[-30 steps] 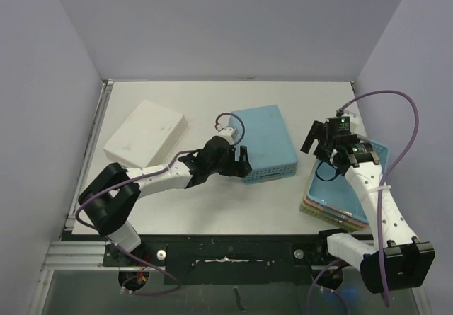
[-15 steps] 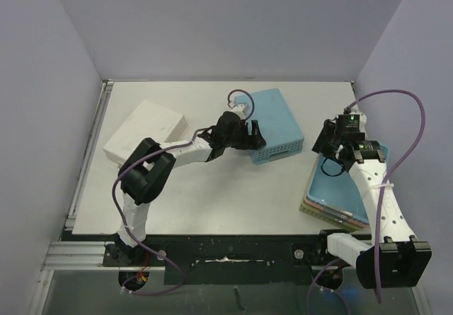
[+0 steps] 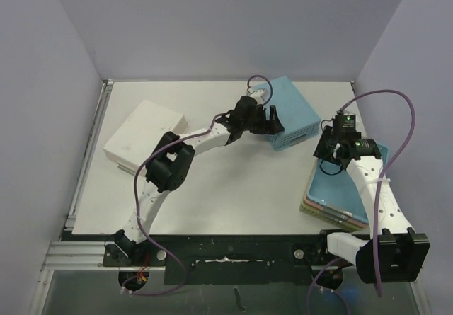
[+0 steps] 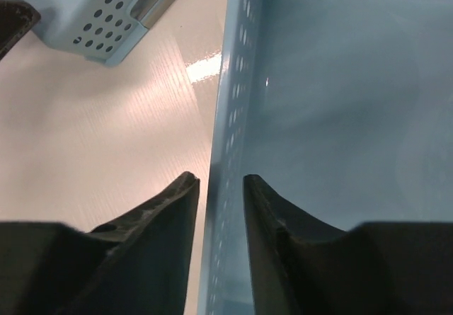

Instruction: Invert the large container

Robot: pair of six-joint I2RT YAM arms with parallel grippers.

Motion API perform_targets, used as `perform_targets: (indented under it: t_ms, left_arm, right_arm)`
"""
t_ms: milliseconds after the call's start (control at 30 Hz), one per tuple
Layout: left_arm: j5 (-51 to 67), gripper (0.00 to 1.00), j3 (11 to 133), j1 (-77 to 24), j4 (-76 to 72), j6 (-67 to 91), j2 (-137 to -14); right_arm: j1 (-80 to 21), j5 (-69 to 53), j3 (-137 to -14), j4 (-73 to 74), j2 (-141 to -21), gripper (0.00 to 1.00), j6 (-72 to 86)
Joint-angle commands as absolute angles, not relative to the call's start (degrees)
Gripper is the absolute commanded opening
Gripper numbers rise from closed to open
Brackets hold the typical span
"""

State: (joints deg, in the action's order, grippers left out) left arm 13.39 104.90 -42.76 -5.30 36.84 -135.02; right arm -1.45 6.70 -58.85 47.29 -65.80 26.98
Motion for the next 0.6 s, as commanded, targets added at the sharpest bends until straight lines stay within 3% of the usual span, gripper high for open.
perform_targets:
  t_ms: [0, 200, 367, 567]
  left_arm:
    - [16.87, 0.76, 106.01, -42.12, -2.53, 35.94, -128.56]
    - [8.40, 0.77, 87.38, -40.32, 0.04, 32.91, -107.60]
    - [-3.62, 0.77, 70.56, -42.64, 9.87, 30.00, -91.02]
    - [-9.64, 0.80, 55.13, -43.46, 20.22, 43.21, -72.87]
  right_arm:
    - [-0.82, 7.05, -58.58, 46.15, -64.63, 0.26, 25.91]
    - [-0.20, 8.56, -59.52, 47.81, -63.99, 0.00, 23.97]
    - [-0.04, 11.16, -65.65, 51.92, -62.74, 0.00, 21.81]
    - [-0.06, 11.08, -76.02, 56.42, -60.59, 0.00, 20.43]
